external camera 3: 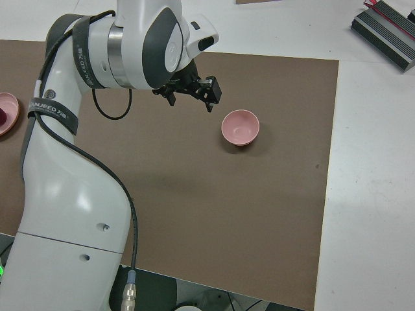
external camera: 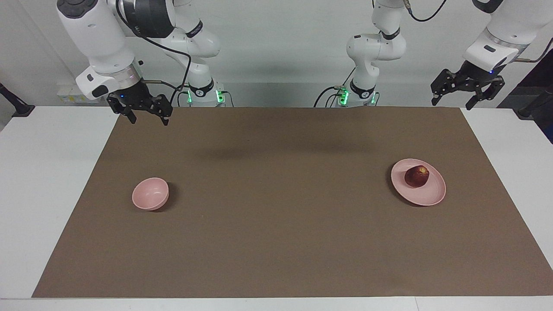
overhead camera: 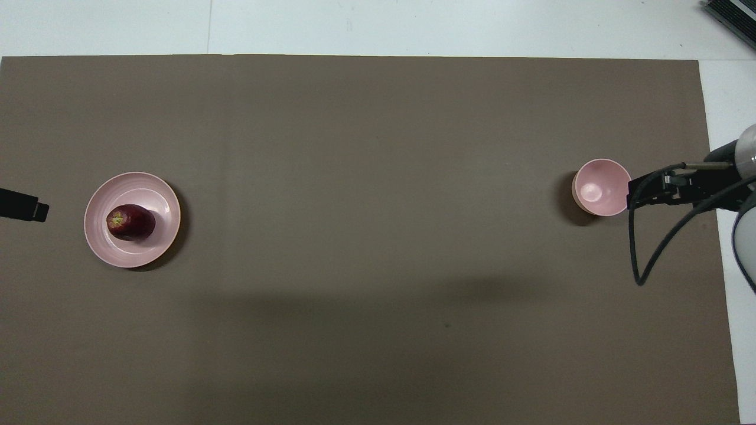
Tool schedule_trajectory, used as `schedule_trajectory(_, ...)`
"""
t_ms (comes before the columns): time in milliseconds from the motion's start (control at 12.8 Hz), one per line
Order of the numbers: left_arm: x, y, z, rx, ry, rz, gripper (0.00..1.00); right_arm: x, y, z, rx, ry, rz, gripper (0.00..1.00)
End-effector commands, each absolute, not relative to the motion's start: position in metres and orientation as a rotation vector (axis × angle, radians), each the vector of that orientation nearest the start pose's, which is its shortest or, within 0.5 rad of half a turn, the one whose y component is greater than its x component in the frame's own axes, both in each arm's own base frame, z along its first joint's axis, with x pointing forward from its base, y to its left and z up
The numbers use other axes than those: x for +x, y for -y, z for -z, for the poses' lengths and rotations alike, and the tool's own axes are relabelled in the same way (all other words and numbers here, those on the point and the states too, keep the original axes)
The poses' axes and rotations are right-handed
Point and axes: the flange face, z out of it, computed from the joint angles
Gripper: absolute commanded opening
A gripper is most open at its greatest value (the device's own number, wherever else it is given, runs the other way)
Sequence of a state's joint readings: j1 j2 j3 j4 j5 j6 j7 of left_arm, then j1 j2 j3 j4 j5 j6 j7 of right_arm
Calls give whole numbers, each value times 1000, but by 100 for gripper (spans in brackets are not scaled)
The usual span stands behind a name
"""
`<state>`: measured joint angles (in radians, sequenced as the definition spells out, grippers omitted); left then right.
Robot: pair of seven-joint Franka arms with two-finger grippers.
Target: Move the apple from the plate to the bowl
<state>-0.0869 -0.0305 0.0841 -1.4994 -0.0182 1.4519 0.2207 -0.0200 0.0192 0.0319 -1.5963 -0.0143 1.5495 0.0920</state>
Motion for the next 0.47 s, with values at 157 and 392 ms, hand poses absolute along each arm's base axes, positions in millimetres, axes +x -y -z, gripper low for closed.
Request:
schedule_trajectory(157,529,1,-666,-3136,-342,-22,100,556,-2,-603,-3148,-104,-103,100)
schedule_trajectory(392,528,0,-666,-3137,-337,-32,100,556,-7,-603,-3148,-87,-101,100)
